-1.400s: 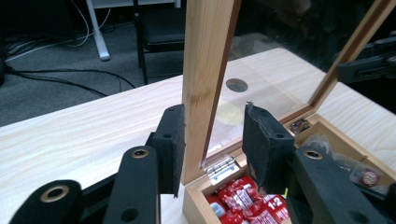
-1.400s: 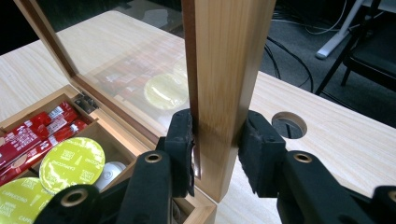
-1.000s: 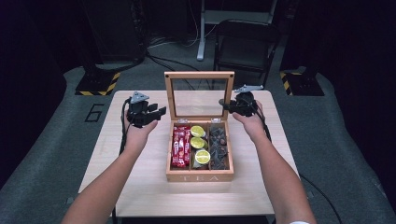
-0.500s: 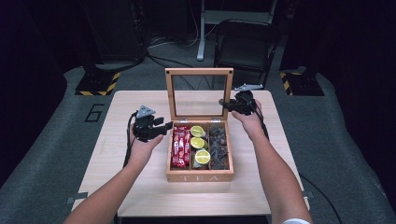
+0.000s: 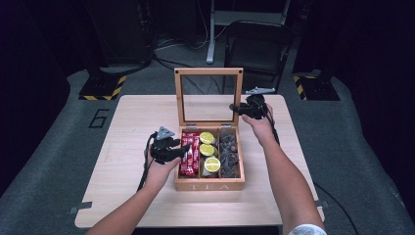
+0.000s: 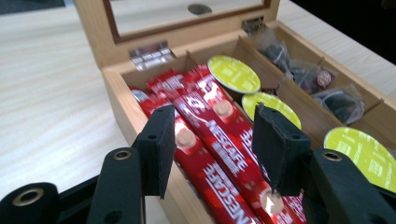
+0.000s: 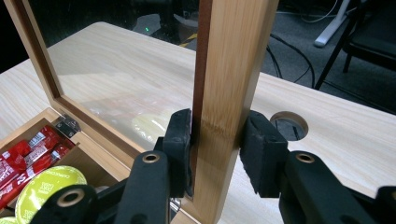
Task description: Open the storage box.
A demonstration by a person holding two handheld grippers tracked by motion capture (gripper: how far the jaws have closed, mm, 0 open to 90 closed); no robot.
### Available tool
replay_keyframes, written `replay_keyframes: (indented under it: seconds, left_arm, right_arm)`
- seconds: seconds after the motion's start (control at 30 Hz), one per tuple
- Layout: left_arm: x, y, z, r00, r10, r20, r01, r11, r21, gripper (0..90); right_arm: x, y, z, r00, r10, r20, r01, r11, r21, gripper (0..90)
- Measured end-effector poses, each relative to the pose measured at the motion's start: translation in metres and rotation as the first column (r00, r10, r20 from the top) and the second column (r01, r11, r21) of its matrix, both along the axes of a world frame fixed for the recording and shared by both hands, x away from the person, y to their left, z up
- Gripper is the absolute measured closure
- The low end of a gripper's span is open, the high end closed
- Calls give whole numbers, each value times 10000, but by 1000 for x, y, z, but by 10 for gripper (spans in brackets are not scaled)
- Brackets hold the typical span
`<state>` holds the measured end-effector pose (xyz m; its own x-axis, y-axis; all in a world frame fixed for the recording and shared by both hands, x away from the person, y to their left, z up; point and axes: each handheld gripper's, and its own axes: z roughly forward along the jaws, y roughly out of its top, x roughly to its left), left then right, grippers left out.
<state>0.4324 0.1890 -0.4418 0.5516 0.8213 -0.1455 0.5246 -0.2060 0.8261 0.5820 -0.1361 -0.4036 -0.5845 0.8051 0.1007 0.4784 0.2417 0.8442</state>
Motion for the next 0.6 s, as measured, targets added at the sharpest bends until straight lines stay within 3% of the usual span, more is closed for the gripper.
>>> replay_keyframes:
  seconds: [0.1, 0.3, 0.53, 0.6]
  left_arm:
    - [-3, -10, -4, 10000, 3, -39, -4, 10000, -72, 494]
    - [-5, -21, -11, 9999, -142, -43, 143, 9987, 489, 466]
    - [-6, -26, -20, 9996, 21, -265, -9, 9990, 441, 467]
    - [-7, -30, -22, 9998, 155, -154, -142, 9966, 814, 480]
  right_arm:
    - [3, 1, 1, 9999, -11, -122, 9, 9999, -145, 637]
    - [4, 2, 1, 9998, -32, -209, 31, 10000, -55, 635]
    - [5, 2, -1, 9999, -4, -167, 2, 10000, -80, 623]
    - [5, 2, -1, 9999, 0, -129, -1, 10000, -91, 614]
